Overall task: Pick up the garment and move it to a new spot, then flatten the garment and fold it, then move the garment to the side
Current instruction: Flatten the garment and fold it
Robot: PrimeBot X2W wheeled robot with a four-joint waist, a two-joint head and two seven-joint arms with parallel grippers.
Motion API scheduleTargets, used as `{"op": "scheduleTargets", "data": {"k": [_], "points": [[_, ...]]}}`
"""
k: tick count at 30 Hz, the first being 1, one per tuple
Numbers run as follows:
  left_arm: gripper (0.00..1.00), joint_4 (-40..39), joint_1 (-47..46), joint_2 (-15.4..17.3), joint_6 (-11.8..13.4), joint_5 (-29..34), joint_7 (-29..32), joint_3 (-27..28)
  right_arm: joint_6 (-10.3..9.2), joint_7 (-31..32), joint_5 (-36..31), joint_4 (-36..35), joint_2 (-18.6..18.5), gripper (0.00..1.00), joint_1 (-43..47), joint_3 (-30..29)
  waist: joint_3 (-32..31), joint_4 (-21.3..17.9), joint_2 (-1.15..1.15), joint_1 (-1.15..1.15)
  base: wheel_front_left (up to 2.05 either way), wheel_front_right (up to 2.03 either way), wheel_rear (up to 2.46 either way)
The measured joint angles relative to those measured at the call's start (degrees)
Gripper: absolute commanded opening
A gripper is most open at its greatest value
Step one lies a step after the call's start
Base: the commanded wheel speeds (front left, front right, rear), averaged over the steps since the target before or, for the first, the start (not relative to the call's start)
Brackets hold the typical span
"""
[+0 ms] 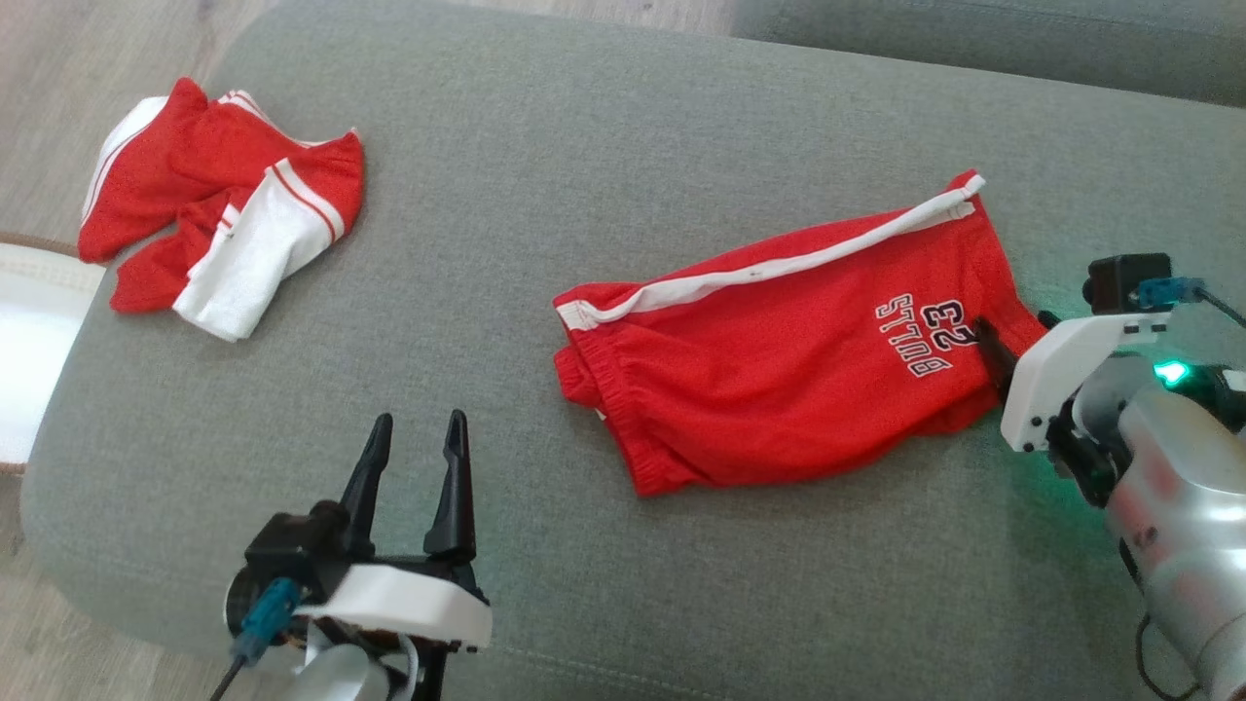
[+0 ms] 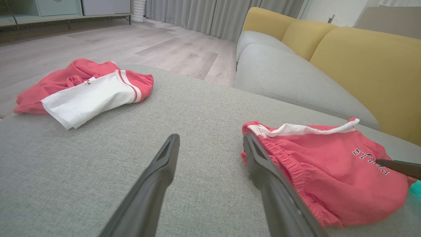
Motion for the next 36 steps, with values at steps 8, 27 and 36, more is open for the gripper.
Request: {"op": "scheduleTargets", "data": {"k": [8,27,36], "points": [[1.00,-2.24,0.29,1.15,1.00,0.00,-0.52,1.31,0.00,4.31,5.60,-3.79,0.04,0.00,1.27,1.36,-0.16,0.26,0.00,0.00,0.00,0.00,0.00],[1.00,-3.25,5.81,3.21,2.81,0.91,-1.51,2.09,0.00,-10.44,9.45,-8.15,4.81,0.00,14.94,-4.02,-6.78,-11.67,0.00,0.00,0.00,0.00,0.00],[1.00,-2.67,6.95,3.12,3.21,0.78,-1.53,2.52,0.00,-12.26,8.67,-9.96,6.61,0.00,19.02,-8.36,-8.67,-16.64,0.00,-0.01,0.00,0.00,0.00]]}}
